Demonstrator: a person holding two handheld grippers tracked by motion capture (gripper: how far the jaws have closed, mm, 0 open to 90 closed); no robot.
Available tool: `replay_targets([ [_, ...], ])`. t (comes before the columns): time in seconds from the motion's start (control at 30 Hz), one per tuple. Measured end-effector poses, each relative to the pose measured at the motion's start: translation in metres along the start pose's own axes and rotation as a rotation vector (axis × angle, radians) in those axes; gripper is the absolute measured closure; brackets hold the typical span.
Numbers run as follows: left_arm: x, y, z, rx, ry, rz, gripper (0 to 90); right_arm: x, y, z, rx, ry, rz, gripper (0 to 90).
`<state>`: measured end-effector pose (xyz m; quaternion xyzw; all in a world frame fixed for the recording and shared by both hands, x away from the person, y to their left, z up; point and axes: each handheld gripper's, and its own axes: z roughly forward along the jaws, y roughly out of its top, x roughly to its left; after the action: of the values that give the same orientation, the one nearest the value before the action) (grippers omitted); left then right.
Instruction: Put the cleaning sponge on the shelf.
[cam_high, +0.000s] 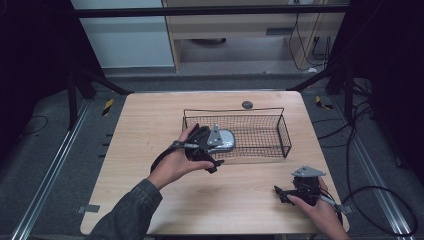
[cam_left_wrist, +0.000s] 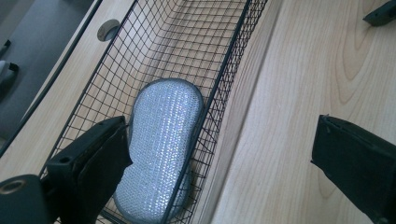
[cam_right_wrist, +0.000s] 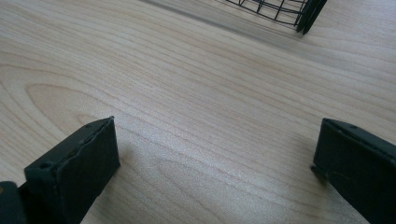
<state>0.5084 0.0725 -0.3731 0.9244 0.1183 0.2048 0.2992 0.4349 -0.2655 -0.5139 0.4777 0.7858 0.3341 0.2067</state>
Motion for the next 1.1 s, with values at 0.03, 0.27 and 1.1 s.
replay_targets([
  [0.03, -0.001, -0.002, -0.001, -0.004, 0.0, -0.006, 3.5, 0.0, 0.0, 0.0, 0.0, 0.0, 0.0, 0.3],
  [0.27, -0.008, -0.023, -0.015, -0.023, 0.032, -0.045, 3.3, 0.0, 0.0, 0.0, 0.0, 0.0, 0.001, 0.3],
  [1.1, 0.001, -0.1, -0.058, -0.022, 0.116, -0.203, 2.9, 0.001, -0.001, 0.0, -0.001, -0.008, 0.004, 0.3],
])
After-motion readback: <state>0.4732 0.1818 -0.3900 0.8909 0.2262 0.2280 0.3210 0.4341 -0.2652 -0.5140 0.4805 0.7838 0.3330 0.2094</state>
